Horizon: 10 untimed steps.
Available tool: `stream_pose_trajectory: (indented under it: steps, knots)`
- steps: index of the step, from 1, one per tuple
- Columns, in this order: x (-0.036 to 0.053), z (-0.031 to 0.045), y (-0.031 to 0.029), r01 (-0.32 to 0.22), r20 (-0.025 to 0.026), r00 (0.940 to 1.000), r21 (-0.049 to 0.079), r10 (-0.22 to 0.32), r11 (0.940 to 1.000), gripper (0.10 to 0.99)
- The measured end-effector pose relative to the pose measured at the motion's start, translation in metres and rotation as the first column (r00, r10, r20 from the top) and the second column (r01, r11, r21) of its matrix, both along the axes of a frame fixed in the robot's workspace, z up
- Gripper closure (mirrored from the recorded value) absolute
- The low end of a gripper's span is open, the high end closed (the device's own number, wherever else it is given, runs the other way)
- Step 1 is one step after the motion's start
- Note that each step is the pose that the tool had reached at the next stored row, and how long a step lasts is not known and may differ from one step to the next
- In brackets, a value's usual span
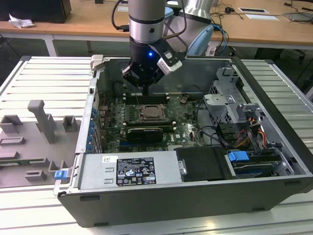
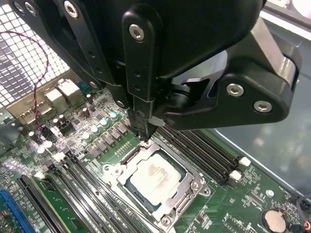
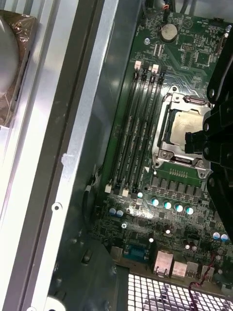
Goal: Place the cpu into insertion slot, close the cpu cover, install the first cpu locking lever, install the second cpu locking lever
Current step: 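Install the first cpu locking lever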
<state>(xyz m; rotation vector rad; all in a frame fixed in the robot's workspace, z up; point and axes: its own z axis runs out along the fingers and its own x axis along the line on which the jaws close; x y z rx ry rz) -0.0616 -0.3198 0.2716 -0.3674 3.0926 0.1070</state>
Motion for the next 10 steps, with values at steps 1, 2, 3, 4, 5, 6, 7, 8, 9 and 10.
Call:
stream_pose_trajectory:
  steps: [1,2,3,4,5,6,7,8,9,10]
  knots:
    - [-0.0003,0.0000,0.0000,-0.002,0.0000,1.0000,0.000,0.002,1.0000,0.980]
    - [-0.0005,-0.0002,0.0000,-0.004,0.0000,1.0000,0.002,0.004,1.0000,0.980]
    - [-0.0011,-0.0007,0.0000,-0.012,-0.0007,0.9999,0.004,0.012,0.9999,0.980]
    - [-0.0024,-0.0017,0.0000,-0.027,-0.0014,0.9996,0.006,0.028,0.9996,0.980]
    - [-0.0042,-0.0025,-0.0001,-0.035,-0.0014,0.9994,0.008,0.035,0.9994,0.980]
    - [-0.0065,-0.0029,-0.0001,-0.036,-0.0012,0.9993,0.009,0.036,0.9993,0.980]
    - [-0.0099,-0.0034,-0.0001,-0.036,-0.0012,0.9993,0.009,0.036,0.9993,0.980]
    - [-0.0117,-0.0037,0.0000,-0.033,-0.0011,0.9994,0.009,0.033,0.9994,0.980]
    - [-0.0132,-0.0042,0.0001,-0.022,-0.0014,0.9998,0.009,0.022,0.9997,0.980]
    - [-0.0136,-0.0046,0.0001,-0.014,-0.0014,0.9999,0.009,0.014,0.9999,0.980]
